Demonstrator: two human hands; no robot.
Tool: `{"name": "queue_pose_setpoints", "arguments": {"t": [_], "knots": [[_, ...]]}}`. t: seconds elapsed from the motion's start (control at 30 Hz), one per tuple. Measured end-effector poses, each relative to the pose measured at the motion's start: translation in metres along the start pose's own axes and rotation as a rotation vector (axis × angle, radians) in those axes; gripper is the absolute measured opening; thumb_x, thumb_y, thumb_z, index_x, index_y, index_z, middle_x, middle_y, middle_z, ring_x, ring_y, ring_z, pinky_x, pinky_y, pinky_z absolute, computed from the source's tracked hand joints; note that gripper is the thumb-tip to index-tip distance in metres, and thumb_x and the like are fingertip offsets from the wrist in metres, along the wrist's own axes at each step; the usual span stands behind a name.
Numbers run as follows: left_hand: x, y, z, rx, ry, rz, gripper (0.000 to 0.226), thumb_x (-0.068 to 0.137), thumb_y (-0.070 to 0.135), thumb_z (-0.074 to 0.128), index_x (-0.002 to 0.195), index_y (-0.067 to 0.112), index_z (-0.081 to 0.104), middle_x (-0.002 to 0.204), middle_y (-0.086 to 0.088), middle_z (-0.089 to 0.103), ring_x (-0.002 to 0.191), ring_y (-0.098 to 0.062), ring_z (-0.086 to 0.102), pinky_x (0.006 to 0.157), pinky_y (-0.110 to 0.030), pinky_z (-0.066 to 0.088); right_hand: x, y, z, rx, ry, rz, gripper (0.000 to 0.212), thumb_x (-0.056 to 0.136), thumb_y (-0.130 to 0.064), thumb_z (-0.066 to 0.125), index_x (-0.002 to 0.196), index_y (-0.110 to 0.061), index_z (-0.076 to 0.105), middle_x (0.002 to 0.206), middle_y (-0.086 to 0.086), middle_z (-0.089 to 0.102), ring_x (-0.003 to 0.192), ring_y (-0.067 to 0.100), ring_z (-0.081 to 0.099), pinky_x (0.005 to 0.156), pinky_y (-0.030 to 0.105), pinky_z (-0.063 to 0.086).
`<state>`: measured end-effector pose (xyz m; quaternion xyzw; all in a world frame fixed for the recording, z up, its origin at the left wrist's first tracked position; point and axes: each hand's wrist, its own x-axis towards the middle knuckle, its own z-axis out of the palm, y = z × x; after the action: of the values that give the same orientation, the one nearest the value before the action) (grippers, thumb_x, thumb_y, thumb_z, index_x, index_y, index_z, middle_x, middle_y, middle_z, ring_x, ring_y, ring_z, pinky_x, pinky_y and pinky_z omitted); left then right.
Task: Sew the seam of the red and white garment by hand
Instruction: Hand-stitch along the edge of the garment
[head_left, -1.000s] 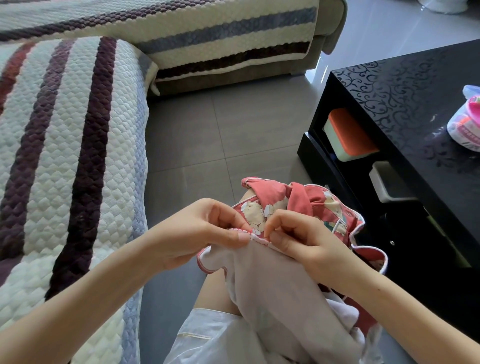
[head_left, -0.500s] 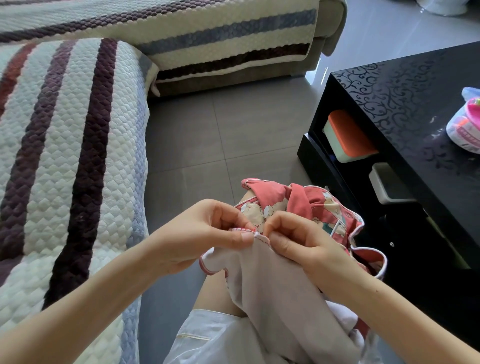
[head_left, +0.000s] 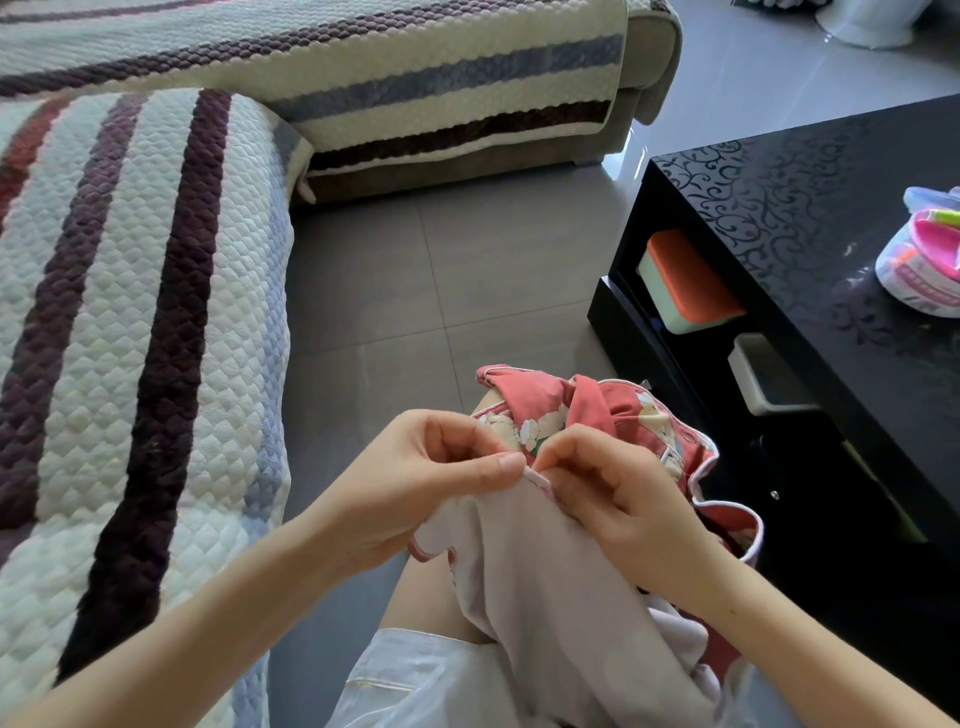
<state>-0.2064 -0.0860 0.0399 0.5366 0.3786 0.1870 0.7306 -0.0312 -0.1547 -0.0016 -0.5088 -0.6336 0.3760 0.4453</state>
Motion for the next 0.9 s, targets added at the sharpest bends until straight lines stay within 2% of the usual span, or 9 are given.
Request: {"name": "queue_pose_setpoints", "arguments": {"t": [0.13,0.2,0.3,0.4,0.5,0.6,0.63,0.7,0.9], "knots": [[0.005,-0.008,0.005,0.069,0.122,0.144,0.011,0.075,0.020,0.072,0.072,0.010,0.074,0.069,-0.008,0.068,0.067,-0.011,0.058,0.063,-0.021,0.045,0.003,-0.006,0.006,0.084,0.082,0.003,0.014,0.090,-0.009,0.053,0.091,-0.022,0.058,0.076,-0.012,0.061,0.067,0.002,0.055,0.064,0.016,0.044],[0.009,-0.011,0.008,0.082,0.171,0.187,0.013,0.075,0.024,0.073,0.074,0.010,0.074,0.071,-0.015,0.068,0.069,-0.015,0.057,0.065,-0.028,0.044,0.003,-0.008,0.008,0.138,0.077,0.040,0.019,0.092,-0.009,0.049,0.102,-0.024,0.054,0.075,-0.002,0.062,0.064,0.011,0.056,0.061,0.022,0.046],[0.014,-0.011,0.014,0.038,0.234,0.204,0.010,0.074,0.023,0.073,0.072,0.013,0.076,0.071,-0.010,0.068,0.068,-0.014,0.059,0.063,-0.023,0.046,0.000,-0.010,0.008,0.164,0.058,0.008,0.021,0.095,-0.009,0.044,0.107,-0.025,0.051,0.071,0.013,0.057,0.055,0.023,0.045,0.051,0.033,0.038],[0.017,-0.010,0.021,-0.013,0.242,0.205,0.011,0.068,0.024,0.080,0.071,0.014,0.077,0.073,-0.010,0.071,0.070,-0.013,0.063,0.066,-0.021,0.050,0.001,-0.010,0.009,0.130,0.176,-0.013,0.007,0.097,-0.020,0.052,0.097,-0.026,0.056,0.063,0.003,0.058,0.045,0.008,0.039,0.044,0.020,0.031],[0.019,-0.009,0.029,-0.115,0.243,0.163,0.014,0.065,0.023,0.074,0.073,0.011,0.077,0.075,-0.009,0.073,0.071,-0.012,0.065,0.067,-0.019,0.052,0.005,-0.007,0.011,0.029,0.371,-0.058,0.007,0.091,-0.023,0.062,0.090,-0.029,0.064,0.071,-0.018,0.065,0.061,-0.002,0.059,0.060,0.010,0.042],[0.020,-0.008,0.032,-0.186,0.257,0.129,0.017,0.065,0.020,0.073,0.075,0.007,0.076,0.077,-0.008,0.074,0.075,-0.013,0.066,0.073,-0.022,0.053,0.006,-0.004,0.008,-0.232,0.538,-0.197,0.008,0.087,-0.025,0.065,0.085,-0.024,0.073,0.084,-0.013,0.070,0.086,0.008,0.065,0.084,0.035,0.049],[0.020,-0.008,0.031,-0.182,0.271,0.114,0.017,0.065,0.020,0.076,0.076,0.006,0.076,0.079,-0.009,0.074,0.077,-0.014,0.066,0.076,-0.024,0.052,0.006,-0.003,0.007,-0.328,0.576,-0.261,0.006,0.086,-0.020,0.068,0.084,-0.021,0.074,0.085,-0.007,0.071,0.089,0.015,0.065,0.088,0.043,0.048],[0.021,-0.008,0.030,-0.163,0.306,0.074,0.017,0.068,0.017,0.081,0.080,0.005,0.076,0.084,-0.013,0.074,0.081,-0.016,0.065,0.083,-0.030,0.051,0.005,-0.004,0.004,-0.445,0.630,-0.371,0.006,0.084,-0.013,0.071,0.083,-0.018,0.075,0.084,0.001,0.067,0.086,0.022,0.061,0.081,0.044,0.048],[0.020,-0.007,0.034,-0.097,0.354,0.078,0.006,0.080,0.005,0.071,0.080,0.002,0.075,0.080,-0.013,0.073,0.076,-0.013,0.064,0.076,-0.025,0.051,0.004,-0.012,0.003,-0.111,0.520,-0.363,0.010,0.089,-0.008,0.059,0.088,-0.016,0.064,0.082,-0.001,0.069,0.084,0.018,0.066,0.094,0.037,0.046]]}}
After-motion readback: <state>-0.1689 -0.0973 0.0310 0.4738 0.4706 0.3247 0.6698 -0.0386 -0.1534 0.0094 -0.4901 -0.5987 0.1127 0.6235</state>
